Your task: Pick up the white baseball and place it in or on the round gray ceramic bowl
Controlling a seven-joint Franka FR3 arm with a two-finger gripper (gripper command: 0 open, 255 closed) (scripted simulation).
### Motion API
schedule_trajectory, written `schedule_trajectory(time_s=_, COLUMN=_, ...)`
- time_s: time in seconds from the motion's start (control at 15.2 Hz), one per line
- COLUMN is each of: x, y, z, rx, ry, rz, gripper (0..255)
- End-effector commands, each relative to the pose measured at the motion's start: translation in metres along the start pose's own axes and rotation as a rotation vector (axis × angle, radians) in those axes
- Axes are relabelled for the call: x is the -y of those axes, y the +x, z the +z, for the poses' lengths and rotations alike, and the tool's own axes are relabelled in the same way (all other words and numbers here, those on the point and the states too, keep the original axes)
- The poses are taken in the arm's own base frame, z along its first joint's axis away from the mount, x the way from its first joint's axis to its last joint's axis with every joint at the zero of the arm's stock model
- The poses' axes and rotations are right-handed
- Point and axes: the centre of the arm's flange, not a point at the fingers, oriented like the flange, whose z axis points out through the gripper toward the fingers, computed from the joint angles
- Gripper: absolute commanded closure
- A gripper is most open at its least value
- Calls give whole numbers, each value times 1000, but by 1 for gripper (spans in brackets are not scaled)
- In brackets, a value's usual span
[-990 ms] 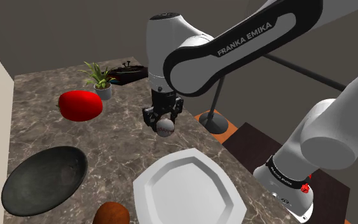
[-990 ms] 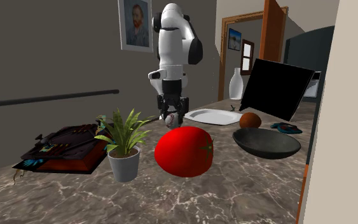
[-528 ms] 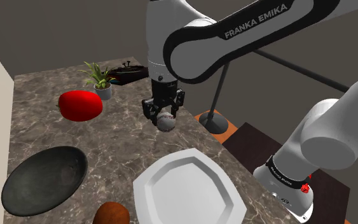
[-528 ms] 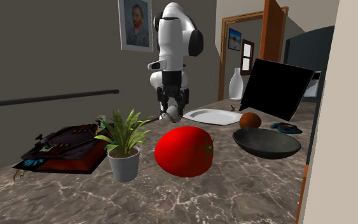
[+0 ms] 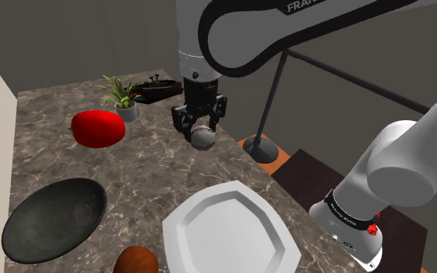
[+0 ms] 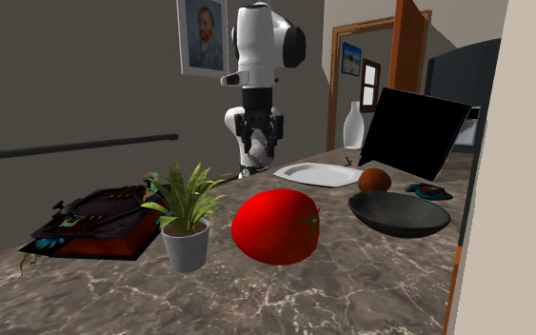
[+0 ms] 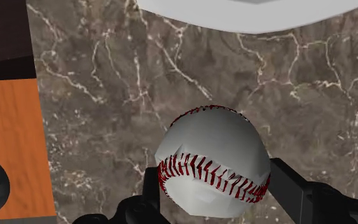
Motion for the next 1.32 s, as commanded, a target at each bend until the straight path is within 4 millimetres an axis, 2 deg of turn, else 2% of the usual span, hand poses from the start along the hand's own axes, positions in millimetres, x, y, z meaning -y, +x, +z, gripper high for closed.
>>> schedule_trajectory(time_s=0.0, x=-1, y=0, z=-11, rx=0, ry=0, rz=0, gripper=255)
schedule_trajectory(time_s=0.4, x=-1, y=-2, z=-41, rx=0, ry=0, rz=0, gripper=255)
schedule_trajectory(time_s=1.25, x=170, y=-3, z=-46, rx=0, ry=0, rz=0, gripper=255)
